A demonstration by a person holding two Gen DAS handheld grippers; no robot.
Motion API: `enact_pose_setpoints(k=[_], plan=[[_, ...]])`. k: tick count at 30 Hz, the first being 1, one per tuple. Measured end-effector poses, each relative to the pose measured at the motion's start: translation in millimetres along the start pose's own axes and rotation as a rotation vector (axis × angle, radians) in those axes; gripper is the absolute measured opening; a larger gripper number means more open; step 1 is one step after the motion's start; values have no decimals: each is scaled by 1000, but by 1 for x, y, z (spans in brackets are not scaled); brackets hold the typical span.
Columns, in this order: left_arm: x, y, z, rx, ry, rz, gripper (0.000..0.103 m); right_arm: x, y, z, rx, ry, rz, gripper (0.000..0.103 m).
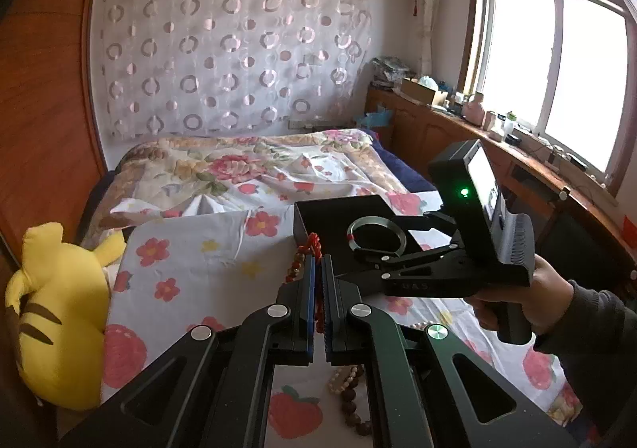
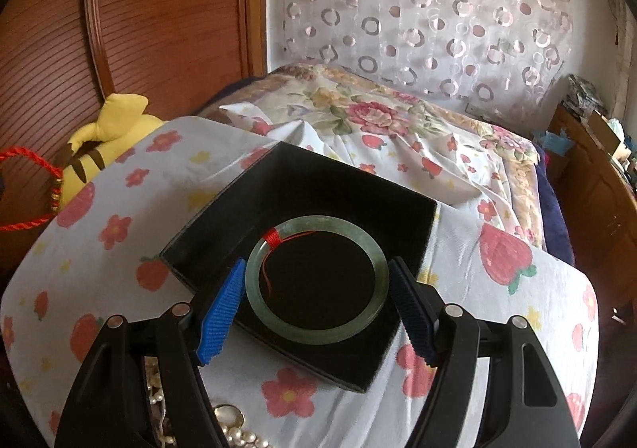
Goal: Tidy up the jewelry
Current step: 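Carry both pieces into the black box and open both tools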
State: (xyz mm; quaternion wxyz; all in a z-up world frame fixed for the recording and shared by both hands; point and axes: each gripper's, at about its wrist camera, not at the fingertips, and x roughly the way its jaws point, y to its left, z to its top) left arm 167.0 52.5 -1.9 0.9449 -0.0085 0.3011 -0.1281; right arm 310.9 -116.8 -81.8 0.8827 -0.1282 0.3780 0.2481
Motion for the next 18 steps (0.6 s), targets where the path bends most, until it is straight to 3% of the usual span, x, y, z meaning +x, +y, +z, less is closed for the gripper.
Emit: enact_pose_setpoints(k=[4,18], plan=[[9,-2,2,5,12,5,2,-6,-1,1,4,-24,12,84],[81,-31,26,17,53,-21,2,-72,-34,-36,74,-116,20,84]])
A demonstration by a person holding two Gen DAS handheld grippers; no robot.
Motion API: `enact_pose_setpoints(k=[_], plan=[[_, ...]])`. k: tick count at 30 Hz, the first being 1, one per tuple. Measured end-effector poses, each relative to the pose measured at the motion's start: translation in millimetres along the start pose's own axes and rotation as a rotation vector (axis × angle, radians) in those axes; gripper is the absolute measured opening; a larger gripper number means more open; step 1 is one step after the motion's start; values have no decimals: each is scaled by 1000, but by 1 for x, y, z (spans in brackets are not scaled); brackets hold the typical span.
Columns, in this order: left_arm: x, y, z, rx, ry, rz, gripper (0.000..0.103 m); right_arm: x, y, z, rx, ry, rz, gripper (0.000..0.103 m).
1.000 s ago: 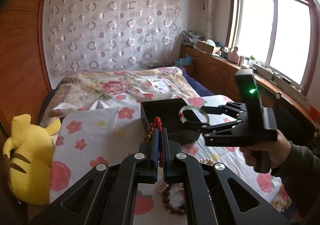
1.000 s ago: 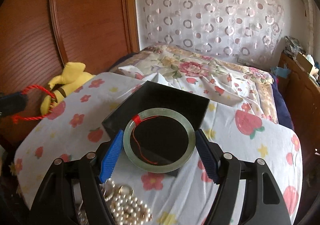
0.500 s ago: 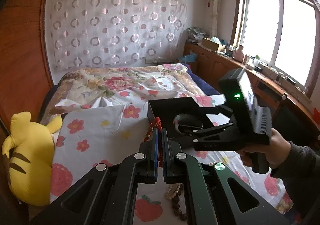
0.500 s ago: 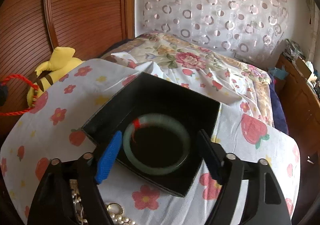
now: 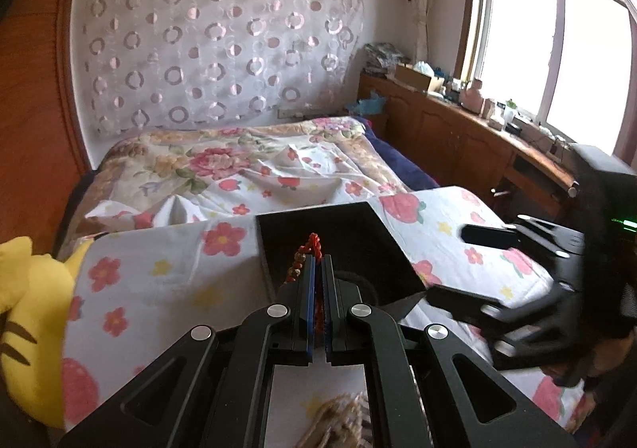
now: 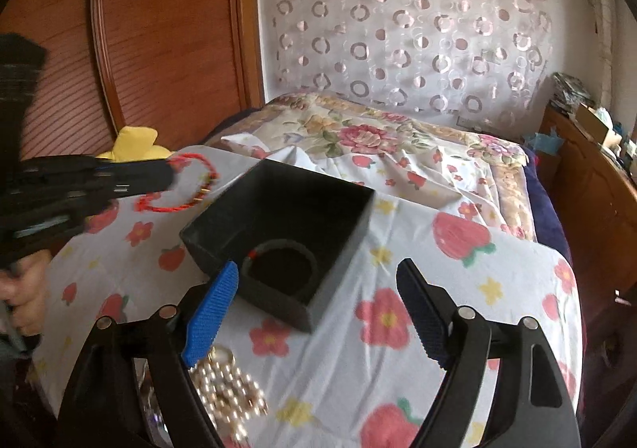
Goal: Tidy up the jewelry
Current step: 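Carry both pieces into the black box and open both tools, then grasp the brown wooden bead bracelet with the left tool and lift it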
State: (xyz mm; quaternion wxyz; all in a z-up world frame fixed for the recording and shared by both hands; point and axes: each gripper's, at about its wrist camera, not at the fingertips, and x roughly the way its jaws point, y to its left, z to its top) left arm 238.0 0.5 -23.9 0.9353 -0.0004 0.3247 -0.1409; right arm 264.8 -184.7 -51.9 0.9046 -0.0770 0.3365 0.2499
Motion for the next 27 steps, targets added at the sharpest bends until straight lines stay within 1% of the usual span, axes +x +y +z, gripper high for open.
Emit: enact_pose_setpoints(k=[4,9,12,13,14,15,17,18,23,25,27], plan=[[20,-7,8,-20,22,-25,2,-17,-9,-15,22,-15,1,84],[35,-21,15,12,33,-14,2,-30,-18,-23,33,-27,4,84],[39,-24,17,13,37,-2,12,-34,-22,-30,42,-37,7,84],[38,-23,18,11,34,1,22,-35,-22,-30,44,-38,8,84],[37,-24,17,11,28,8,38,-35,-22,-32,48,-38,10,84],[34,-25,16,15,19,18,44,-36,-22,-34,50,-41,14,84],[29,-27,13,24,8,33,60,-37,-20,-37,49,-44,22,84],[26,-26,13,27,6,37,71,-37,-19,-40,51,-44,28,84],[7,-27,3,37,-32,61,91,-42,-9,-46,45,-47,52,84],[0,-28,-2,48,-42,72,92,-44,-4,-50,40,-47,61,80],[-7,-30,-10,62,-40,68,93,-45,0,-54,43,-44,77,79]])
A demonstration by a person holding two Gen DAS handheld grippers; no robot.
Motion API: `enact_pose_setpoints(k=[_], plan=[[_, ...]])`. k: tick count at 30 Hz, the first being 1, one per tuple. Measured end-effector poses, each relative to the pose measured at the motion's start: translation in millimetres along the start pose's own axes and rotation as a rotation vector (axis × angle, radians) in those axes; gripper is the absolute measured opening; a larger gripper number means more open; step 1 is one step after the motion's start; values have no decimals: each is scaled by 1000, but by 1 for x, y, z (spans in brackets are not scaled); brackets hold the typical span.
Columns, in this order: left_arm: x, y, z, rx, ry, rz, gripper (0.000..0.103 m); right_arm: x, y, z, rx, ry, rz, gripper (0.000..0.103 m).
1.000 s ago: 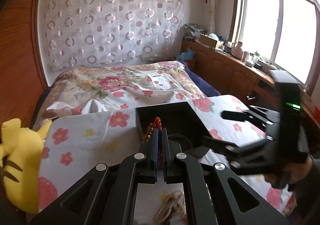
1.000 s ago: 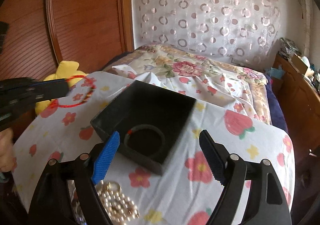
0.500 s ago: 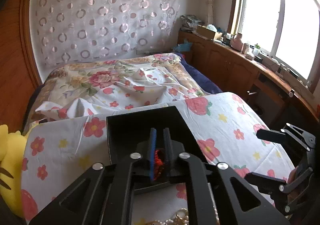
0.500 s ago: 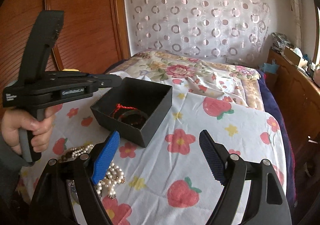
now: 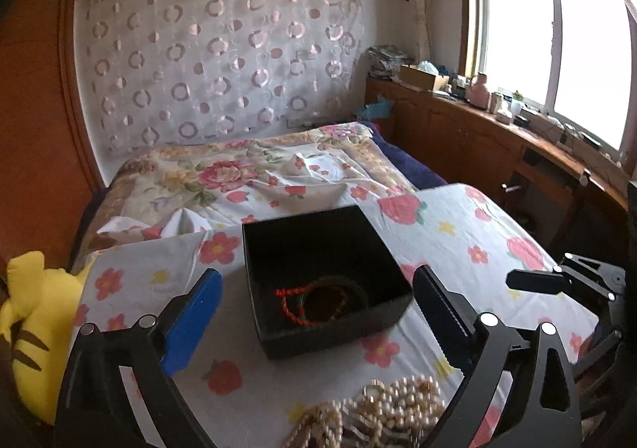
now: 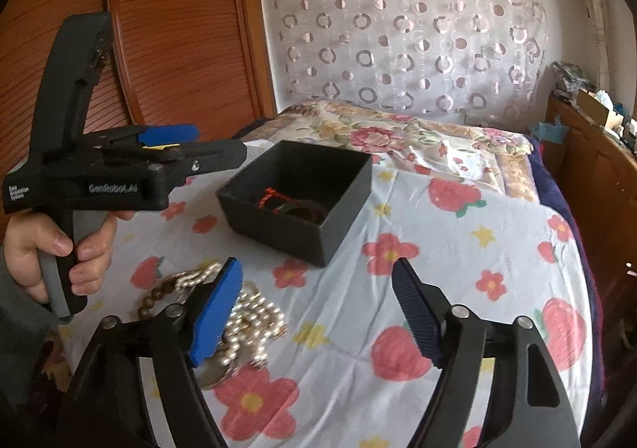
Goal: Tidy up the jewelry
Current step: 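Grasp the brown wooden bead bracelet with the left tool and lift it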
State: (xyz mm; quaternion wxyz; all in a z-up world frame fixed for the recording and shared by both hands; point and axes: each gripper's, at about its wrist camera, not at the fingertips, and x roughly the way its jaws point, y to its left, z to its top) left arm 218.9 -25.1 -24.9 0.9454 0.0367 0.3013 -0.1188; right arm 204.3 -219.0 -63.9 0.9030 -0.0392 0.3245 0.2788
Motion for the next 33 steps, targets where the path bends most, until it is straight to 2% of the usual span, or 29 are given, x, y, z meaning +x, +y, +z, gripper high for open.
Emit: enact_pose_setpoints(k=[6,12,20,22,24,30,33], plan=[[-23,-1,-28,3,13,-41,94,-6,25,-22,-33,17,40,78],[-42,3,-58,14,28,-20,94,-2,42,-43,-48,49,59,77],[-53,20,-97,-24,80,-45,93,2,54,-61,-33,92,82,77],[-53,23,-104,-36,98,-62,78,2,56,-65,-37,101,78,77],[-46,27,-112,-47,146,-75,55,2,57,-68,-37,106,76,77],[-29,29,-124,-45,217,-82,28,3,58,-71,-34,112,71,77],[-21,29,-126,-40,244,-61,24,3,59,-72,-39,112,70,77]])
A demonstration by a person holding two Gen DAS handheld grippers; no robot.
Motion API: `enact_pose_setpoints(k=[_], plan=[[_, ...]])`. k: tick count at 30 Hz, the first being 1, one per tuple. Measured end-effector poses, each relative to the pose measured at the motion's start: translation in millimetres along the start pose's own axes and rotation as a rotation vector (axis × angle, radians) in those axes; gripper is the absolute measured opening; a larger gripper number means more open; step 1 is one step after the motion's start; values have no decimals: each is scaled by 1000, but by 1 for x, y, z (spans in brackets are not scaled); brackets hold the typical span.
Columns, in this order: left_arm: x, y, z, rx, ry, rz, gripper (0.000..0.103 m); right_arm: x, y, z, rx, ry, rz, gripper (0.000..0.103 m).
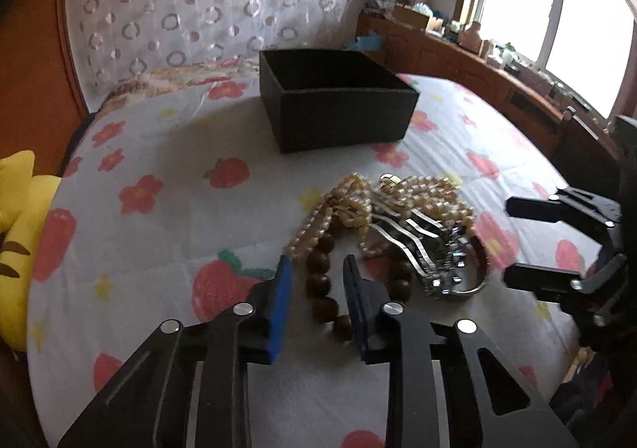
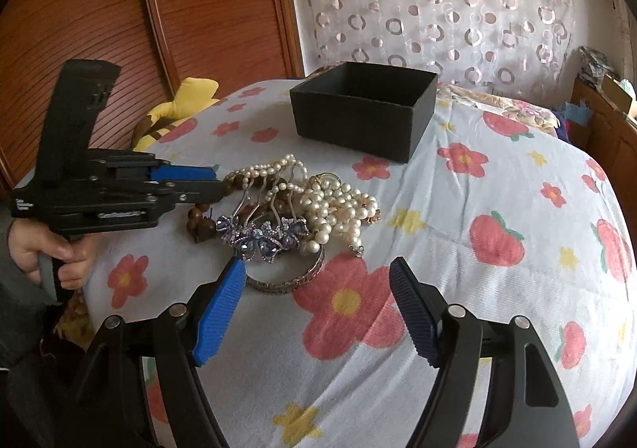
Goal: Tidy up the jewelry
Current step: 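Grasp the brown wooden bead bracelet with the left tool and lift it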
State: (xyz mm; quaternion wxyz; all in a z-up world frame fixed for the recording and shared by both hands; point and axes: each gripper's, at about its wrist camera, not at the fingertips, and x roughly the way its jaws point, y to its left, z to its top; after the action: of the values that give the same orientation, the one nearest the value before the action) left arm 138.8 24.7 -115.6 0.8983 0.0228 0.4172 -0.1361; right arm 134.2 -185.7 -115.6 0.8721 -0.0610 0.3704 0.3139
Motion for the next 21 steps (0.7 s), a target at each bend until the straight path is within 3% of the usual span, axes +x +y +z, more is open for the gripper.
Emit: enact_pose_setpoints(k=[4,6,8,21], plan=[[2,3,-2,-4,8,13,23,0,-1,0,1,-3,3,77],[1,1,-3,2,8,3,12,0,0,0,1,-3,3,77],[-1,-2,-3,22,4,15,12,0,0,0,0,-4,1,77],[-73,-16,15,14,-189,-19,12,1,1,0,5,-7,3,77]])
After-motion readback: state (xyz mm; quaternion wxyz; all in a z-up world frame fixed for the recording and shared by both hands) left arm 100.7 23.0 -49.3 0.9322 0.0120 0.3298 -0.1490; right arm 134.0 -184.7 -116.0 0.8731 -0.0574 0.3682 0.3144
